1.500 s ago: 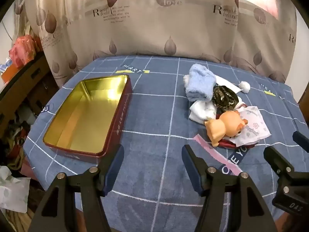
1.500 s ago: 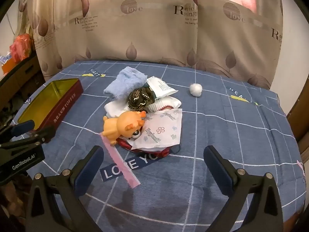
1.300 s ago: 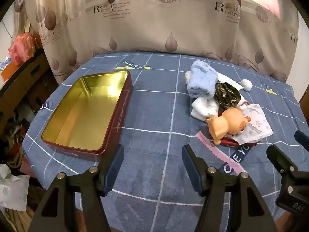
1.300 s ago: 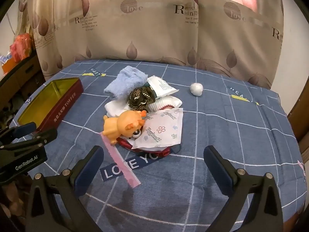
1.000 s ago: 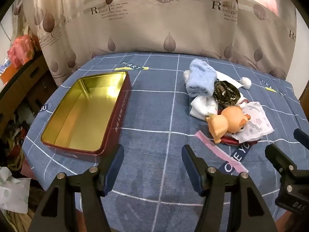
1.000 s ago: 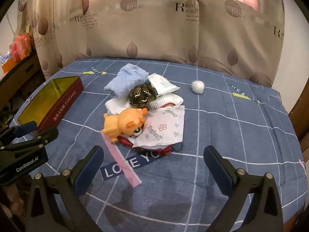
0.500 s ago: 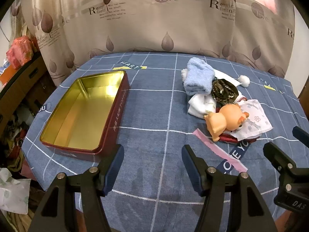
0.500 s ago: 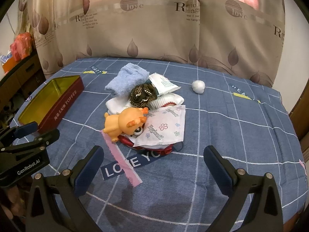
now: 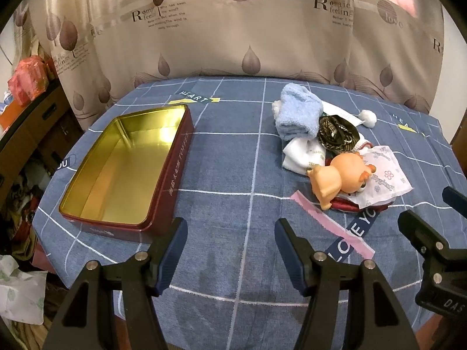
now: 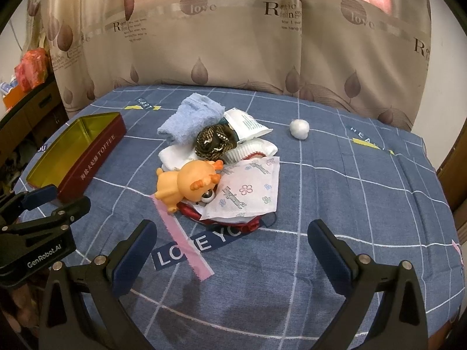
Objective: Organize soft objects
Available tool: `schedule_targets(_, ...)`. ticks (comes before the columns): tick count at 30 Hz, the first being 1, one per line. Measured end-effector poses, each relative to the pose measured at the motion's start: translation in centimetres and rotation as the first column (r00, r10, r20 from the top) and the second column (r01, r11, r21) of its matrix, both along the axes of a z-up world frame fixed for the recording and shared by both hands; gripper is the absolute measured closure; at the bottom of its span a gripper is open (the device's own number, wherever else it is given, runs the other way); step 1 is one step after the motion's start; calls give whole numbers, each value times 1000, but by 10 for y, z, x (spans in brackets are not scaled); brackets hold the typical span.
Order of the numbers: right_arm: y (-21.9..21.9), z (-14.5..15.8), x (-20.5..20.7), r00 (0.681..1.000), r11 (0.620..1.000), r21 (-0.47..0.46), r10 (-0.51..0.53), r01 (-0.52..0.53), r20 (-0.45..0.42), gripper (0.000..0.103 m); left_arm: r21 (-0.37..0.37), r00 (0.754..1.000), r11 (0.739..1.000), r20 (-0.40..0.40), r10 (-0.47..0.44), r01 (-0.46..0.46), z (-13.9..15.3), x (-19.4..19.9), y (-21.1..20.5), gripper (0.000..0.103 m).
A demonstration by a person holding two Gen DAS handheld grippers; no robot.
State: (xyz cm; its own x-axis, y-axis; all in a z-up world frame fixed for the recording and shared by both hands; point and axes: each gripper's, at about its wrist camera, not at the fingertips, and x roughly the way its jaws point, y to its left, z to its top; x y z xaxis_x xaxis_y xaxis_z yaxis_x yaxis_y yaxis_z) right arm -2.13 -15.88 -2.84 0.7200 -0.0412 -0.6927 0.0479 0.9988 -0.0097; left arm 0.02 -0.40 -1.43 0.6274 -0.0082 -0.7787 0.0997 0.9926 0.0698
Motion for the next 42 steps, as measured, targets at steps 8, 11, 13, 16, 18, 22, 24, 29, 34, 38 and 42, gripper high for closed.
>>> schedule_targets(8, -1, 0, 1, 1000, 1000, -1, 1, -1, -3, 1, 2, 1000, 1000, -4, 0, 0, -1, 1, -2, 39)
schedule_targets(11, -2, -1, 1, 1000, 1000, 0, 1, -1, -4, 1, 3, 1000, 1000, -5, -1, 1, -1, 1, -2, 39)
schedule_targets(13, -4, -3, 2, 1000, 1000, 0, -1, 1, -9, 1, 4, 1000, 1000, -7, -5, 5, -2, 1, -3, 39)
schedule_targets(16, -6, -3, 3, 1000, 1000, -1, -5, 5, -12, 1, 4, 1000, 1000, -9, -13, 13, -3, 1, -4, 39)
schedule_targets(18, -7, -4, 3, 1000, 1000, -3, -10, 10, -13, 1, 5, 1000, 1000, -10, -16, 16, -5, 2, -5, 39)
schedule_targets(22, -9, -4, 3, 1000, 1000, -4, -17, 17, -14, 1, 8, 999, 1000, -17, -27, 27, -8, 3, -7, 39)
schedule_targets(24, -10, -3, 3, 1000, 1000, -3, -19, 19, -17, 1, 12, 999, 999, -18, -30, 30, -10, 3, -8, 39)
schedule_targets(29, -12, -3, 4, 999, 1000, -7, -25, 25, -24, 1, 11, 999, 999, -21, -35, 35, -13, 4, -9, 39)
schedule_targets(34, -14, -3, 5, 999, 999, -8, -33, 33, -28, 1, 7, 999, 999, -34, -37, 37, -17, 7, -10, 39)
schedule_targets(38, -17, -2, 5, 999, 999, -5, -42, 42, -27, 1, 17, 998, 999, -32, -50, 50, -20, 9, -13, 39)
schedule_targets(42, -20, -1, 5, 998, 999, -3, -50, 50, -26, 1, 27, 997, 997, -28, -71, 71, -21, 11, -16, 39)
